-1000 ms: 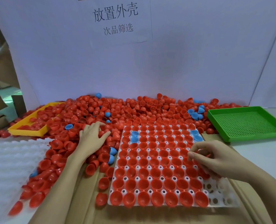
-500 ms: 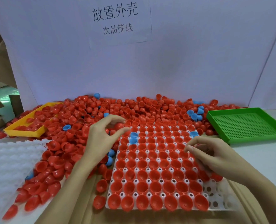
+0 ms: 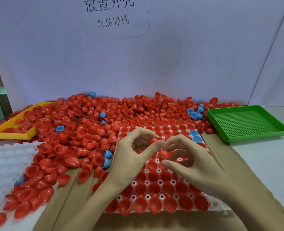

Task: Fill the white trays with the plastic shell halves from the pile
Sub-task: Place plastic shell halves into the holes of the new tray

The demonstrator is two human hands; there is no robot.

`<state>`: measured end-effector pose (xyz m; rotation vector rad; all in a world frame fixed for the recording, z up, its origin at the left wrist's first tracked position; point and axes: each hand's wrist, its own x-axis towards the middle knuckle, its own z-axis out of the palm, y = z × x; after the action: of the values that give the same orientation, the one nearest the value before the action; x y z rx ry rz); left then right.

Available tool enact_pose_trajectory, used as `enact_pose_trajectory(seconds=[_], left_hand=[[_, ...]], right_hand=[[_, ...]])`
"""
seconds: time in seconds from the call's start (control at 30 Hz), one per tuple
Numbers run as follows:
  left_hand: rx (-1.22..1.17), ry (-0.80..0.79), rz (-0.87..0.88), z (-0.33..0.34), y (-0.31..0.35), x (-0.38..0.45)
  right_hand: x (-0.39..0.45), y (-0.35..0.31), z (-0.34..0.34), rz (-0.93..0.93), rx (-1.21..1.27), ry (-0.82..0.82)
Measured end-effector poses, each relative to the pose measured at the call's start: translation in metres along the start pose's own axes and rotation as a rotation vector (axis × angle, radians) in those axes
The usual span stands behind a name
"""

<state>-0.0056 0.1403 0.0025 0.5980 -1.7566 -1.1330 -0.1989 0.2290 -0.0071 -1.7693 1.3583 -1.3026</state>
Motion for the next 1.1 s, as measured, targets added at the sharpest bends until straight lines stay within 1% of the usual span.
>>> enact_pose_trajectory(seconds=[0.07,0.17,0.2,0.3,0.57,0.63,0.73,0.83,0.97,1.1], left_hand=[[0.016,-0.037,-0.006,-0.006,0.001,0.003],[0.053,-0.186,0.008,-0.015,0.003,0.005],[0.075,-0.21,0.031,-0.016,0.003,0.005],[0.12,-0.196,0.084,-0.015,0.001,0.005],[0.147,-0.205,0.106,-0.015,-0.004,0.004],[0.144,-0.203,0.083,-0.015,-0.005,0.004],[0.107,-0.217,0.027,-0.014,-0.006,0.003],[0.109,-0.215,-0.034,-0.011,-0.007,0.003],[0.056,-0.195,-0.115,-0.009,-0.01,0.003],[0.071,-0.202,-0.124,-0.011,-0.013,0.004]], right_hand=[[0.001,-0.001,-0.001,-0.019,-0.018,0.027],[0.001,-0.005,-0.006,-0.019,-0.011,0.096],[0.001,-0.006,-0.007,-0.016,-0.014,0.111],[0.001,-0.008,-0.009,-0.011,-0.032,0.113],[-0.001,-0.015,-0.01,-0.005,-0.059,0.112],[-0.001,-0.018,-0.011,0.016,-0.055,0.115],[0.001,-0.021,-0.01,0.068,0.041,0.122],[0.002,-0.018,-0.008,0.125,0.098,0.089],[0.0,-0.015,-0.005,0.064,0.105,0.068],[0.002,-0.012,-0.006,0.013,0.02,0.097]])
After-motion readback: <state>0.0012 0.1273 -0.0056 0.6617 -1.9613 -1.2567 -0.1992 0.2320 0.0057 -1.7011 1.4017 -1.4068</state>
